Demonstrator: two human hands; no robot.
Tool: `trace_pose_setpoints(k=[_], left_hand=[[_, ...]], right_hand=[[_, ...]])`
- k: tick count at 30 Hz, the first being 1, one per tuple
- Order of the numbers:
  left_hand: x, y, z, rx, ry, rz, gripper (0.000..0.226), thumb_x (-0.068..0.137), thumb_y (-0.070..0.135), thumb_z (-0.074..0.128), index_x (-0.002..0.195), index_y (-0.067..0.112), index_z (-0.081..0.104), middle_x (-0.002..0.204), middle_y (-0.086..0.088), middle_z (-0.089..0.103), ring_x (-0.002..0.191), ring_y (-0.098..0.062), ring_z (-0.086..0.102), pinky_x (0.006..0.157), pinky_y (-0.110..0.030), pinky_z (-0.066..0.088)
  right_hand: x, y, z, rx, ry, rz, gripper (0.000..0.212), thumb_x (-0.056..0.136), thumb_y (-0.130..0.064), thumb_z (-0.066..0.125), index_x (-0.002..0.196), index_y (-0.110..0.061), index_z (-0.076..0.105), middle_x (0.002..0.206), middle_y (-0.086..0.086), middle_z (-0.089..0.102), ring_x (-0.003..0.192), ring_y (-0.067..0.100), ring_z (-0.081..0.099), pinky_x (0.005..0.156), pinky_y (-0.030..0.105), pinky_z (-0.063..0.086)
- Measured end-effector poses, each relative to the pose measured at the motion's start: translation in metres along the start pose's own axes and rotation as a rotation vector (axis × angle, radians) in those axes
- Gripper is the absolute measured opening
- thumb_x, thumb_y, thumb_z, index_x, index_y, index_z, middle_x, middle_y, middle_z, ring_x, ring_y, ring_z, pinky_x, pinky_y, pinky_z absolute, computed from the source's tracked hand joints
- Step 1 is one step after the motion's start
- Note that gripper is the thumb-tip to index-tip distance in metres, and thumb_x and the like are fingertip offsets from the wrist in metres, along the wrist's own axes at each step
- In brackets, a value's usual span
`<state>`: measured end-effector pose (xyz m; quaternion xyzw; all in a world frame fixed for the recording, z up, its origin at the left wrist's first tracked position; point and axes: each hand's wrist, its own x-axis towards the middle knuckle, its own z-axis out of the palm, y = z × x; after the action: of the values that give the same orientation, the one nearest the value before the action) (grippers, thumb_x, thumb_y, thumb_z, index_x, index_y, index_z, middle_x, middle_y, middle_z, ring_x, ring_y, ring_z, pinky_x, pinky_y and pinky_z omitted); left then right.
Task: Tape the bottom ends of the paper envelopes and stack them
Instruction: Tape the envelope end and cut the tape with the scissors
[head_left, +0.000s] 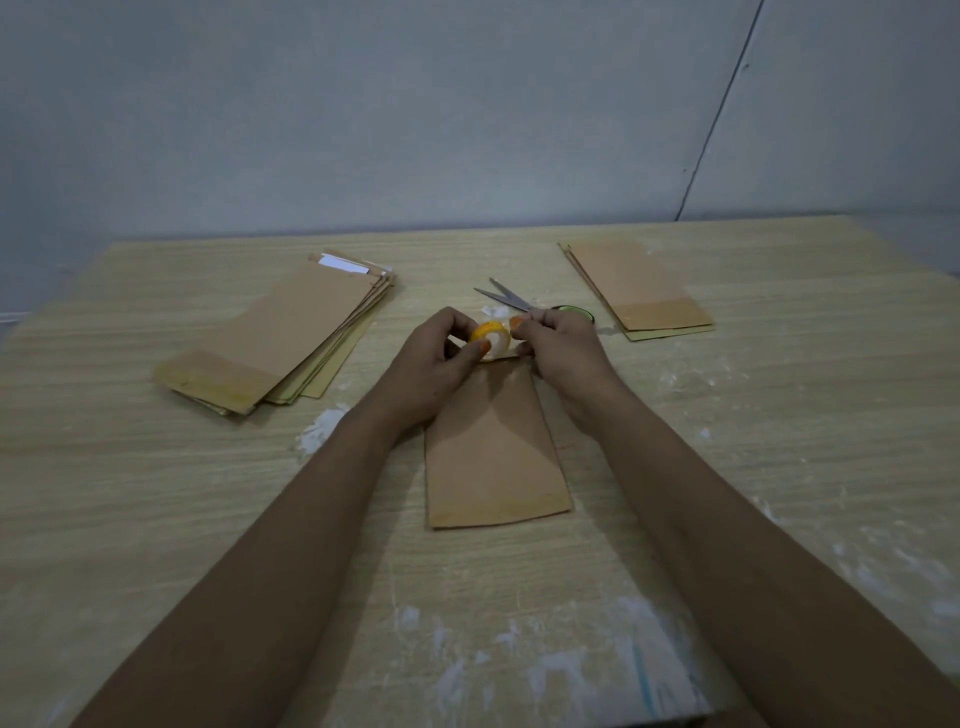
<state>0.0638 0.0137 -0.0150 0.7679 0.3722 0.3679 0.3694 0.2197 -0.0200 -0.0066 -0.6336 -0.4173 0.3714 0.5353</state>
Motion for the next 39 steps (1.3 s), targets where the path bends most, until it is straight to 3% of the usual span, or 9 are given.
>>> trace_pose_setpoints(k=[6,13,16,19,21,25,29,35,39], left_hand=[[0.002,-0.004,0.001,-0.065,0.01,-0.045,0.013,0.095,0.014,0.065,0.092,0.016,0.052,0.073,0.006,0.051,0.05,0.001,0.039,0.049,-0.014,0.033],[0.001,-0.006,-0.003,-0.098,0.026,-0.034,0.018,0.093,0.004,0.06,0.089,0.02,0.056,0.081,0.003,0.055,0.057,0.0,0.044,0.054,-0.014,0.037],[0.001,-0.006,-0.002,-0.093,0.036,-0.028,0.016,0.092,0.004,0.063,0.09,0.02,0.06,0.083,0.001,0.059,0.065,-0.008,0.049,0.058,-0.017,0.041],[-0.001,-0.005,-0.002,-0.071,0.047,-0.012,0.01,0.089,0.003,0.066,0.094,0.01,0.062,0.082,0.0,0.059,0.066,-0.004,0.048,0.06,-0.014,0.041],[-0.001,-0.005,-0.003,-0.08,0.051,-0.005,0.006,0.091,0.005,0.066,0.094,0.006,0.061,0.082,-0.002,0.058,0.068,-0.004,0.048,0.061,-0.016,0.04],[0.0,-0.005,-0.004,-0.172,0.069,-0.048,0.005,0.095,0.012,0.063,0.095,0.01,0.059,0.095,-0.002,0.065,0.076,0.006,0.058,0.066,-0.009,0.044],[0.001,-0.006,-0.001,-0.152,0.075,-0.02,0.008,0.095,0.014,0.064,0.096,0.009,0.058,0.088,0.002,0.061,0.075,0.006,0.054,0.067,-0.008,0.04],[0.002,-0.012,-0.005,-0.225,0.115,-0.067,0.008,0.096,0.007,0.06,0.094,0.013,0.056,0.086,-0.003,0.056,0.076,-0.008,0.052,0.067,-0.017,0.044],[0.002,-0.013,-0.006,-0.236,0.095,-0.048,0.009,0.094,0.005,0.061,0.094,0.013,0.057,0.086,-0.002,0.057,0.078,-0.011,0.052,0.07,-0.022,0.045]], right_hand=[[-0.001,-0.004,-0.002,0.126,-0.006,0.09,0.012,0.094,-0.009,0.06,0.082,-0.01,0.064,0.067,0.0,0.061,0.056,0.003,0.058,0.047,0.015,0.041],[-0.003,-0.006,-0.002,0.363,-0.026,0.132,0.008,0.086,-0.006,0.069,0.08,-0.006,0.065,0.068,0.005,0.065,0.056,0.008,0.062,0.051,0.02,0.039],[-0.003,-0.005,-0.002,0.324,-0.02,0.115,0.015,0.082,-0.004,0.075,0.074,-0.009,0.063,0.06,0.004,0.062,0.054,0.008,0.06,0.049,0.019,0.04],[-0.002,-0.003,-0.001,0.255,-0.004,0.088,0.018,0.081,-0.003,0.074,0.072,-0.011,0.061,0.056,0.001,0.062,0.054,0.009,0.061,0.05,0.023,0.04],[-0.003,-0.003,-0.001,0.255,0.0,0.065,0.018,0.08,-0.002,0.074,0.084,-0.012,0.061,0.063,0.005,0.063,0.052,0.009,0.061,0.049,0.024,0.038],[-0.005,-0.007,-0.005,0.262,0.016,0.076,0.045,0.076,0.0,0.078,0.114,-0.013,0.058,0.076,0.006,0.066,0.051,0.009,0.06,0.048,0.024,0.038],[-0.004,-0.008,-0.009,0.211,0.014,0.065,0.032,0.076,0.001,0.077,0.099,-0.018,0.065,0.069,0.001,0.06,0.049,0.006,0.053,0.046,0.021,0.037],[0.002,-0.001,-0.018,0.126,0.067,0.095,0.031,0.077,0.001,0.076,0.105,-0.01,0.067,0.072,0.007,0.059,0.043,0.006,0.047,0.044,0.02,0.034],[-0.002,0.0,-0.023,0.06,0.058,0.069,0.023,0.078,0.001,0.076,0.1,-0.002,0.07,0.07,0.008,0.063,0.046,0.007,0.053,0.041,0.016,0.035]])
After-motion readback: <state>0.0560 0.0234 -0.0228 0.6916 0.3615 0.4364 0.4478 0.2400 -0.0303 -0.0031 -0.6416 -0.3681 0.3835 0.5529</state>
